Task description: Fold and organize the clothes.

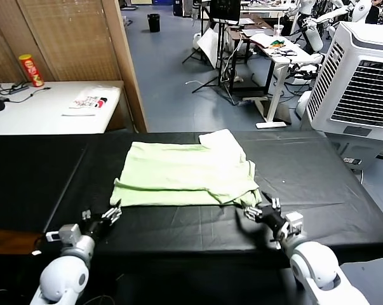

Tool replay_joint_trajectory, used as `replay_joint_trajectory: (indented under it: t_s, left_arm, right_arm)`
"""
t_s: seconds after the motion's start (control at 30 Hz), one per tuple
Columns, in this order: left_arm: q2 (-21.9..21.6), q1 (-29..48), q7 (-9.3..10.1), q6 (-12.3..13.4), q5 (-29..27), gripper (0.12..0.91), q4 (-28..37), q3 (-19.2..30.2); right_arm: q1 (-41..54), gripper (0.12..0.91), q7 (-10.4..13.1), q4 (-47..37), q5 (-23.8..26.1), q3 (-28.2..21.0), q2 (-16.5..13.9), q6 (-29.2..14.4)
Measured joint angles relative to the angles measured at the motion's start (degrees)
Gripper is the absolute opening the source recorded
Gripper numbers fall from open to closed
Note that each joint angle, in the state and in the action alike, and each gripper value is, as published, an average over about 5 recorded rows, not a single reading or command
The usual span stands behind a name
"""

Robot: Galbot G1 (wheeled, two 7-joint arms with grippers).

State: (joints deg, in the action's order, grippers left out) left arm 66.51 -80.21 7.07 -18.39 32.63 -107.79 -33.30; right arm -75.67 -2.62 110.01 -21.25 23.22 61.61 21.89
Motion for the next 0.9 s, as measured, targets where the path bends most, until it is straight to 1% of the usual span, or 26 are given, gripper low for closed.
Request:
replay_joint_trajectory:
  t_s: [0.07,0.1,0.17,0.2,0.23,0.3,0.43,0.47,0.53,0.57,0.67,0.8,0.9]
  left_arm:
    - [0.0,0.1,-0.28,0.0,0.3,0.759,0.3,0.0]
    - [0.0,0.2,-0.39,0.0,0.4,0.727,0.5,0.0]
    - [0.0,0.4,-0.49,0.0,0.6,0.644,0.9,0.0]
    - [0.0,0.5,-0.51,0.0,0.7,0.604,1.1,0.0]
    - [0.0,0.6,-0.52,0.0,0.8,0.548,1.3,0.0]
    - [-0.1,0.9,-0.52,-0.1,1.1,0.459,1.6,0.1]
    - [-0.7,0.9,-0.5,-0.4,1.5,0.232,1.8,0.2]
    - [-0.8,0.7,-0.42,-0.6,1.5,0.187,1.6,0.3]
    - [-1.2,0.3,-0.13,-0.9,1.2,0.134,1.1,0.3]
    - [-1.4,0.0,0.09,-1.0,0.9,0.124,0.7,0.3]
    - [-2.1,-1.2,0.91,-1.6,-0.6,0.126,-0.8,0.2]
    - [-2.8,-3.8,2.07,-2.4,-2.2,0.126,-3.8,0.1]
    - [-2.8,-6.2,2.84,-3.1,-2.9,0.126,-6.5,-0.2]
  right_arm:
    - [0.0,0.383,-0.1,-0.1,0.4,-0.2,0.2,0.0]
    - [0.0,0.337,-0.1,-0.1,0.5,-0.3,0.2,-0.1]
    - [-0.1,0.234,0.0,0.1,0.6,-0.4,0.1,0.0]
    - [-0.1,0.2,0.0,0.3,0.6,-0.3,0.0,0.1]
    - [-0.2,0.163,0.2,0.5,0.5,-0.3,-0.2,0.3]
    - [-0.2,0.135,0.8,1.0,-0.1,0.0,-0.8,1.0]
    - [-0.3,0.123,2.0,2.3,-2.5,0.6,-2.2,3.2]
    - [-0.5,0.123,2.2,2.7,-3.3,0.8,-2.6,3.9]
    - [-1.0,0.123,2.8,3.5,-5.0,1.2,-3.6,5.3]
    - [-1.4,0.123,3.1,4.1,-5.7,1.5,-4.2,5.9]
    - [-2.8,0.123,3.8,5.8,-7.1,2.4,-5.7,7.8]
    - [-5.9,0.123,4.2,8.3,-7.3,4.2,-7.2,9.7]
    - [-9.3,0.123,4.3,10.2,-6.8,5.8,-7.7,10.7]
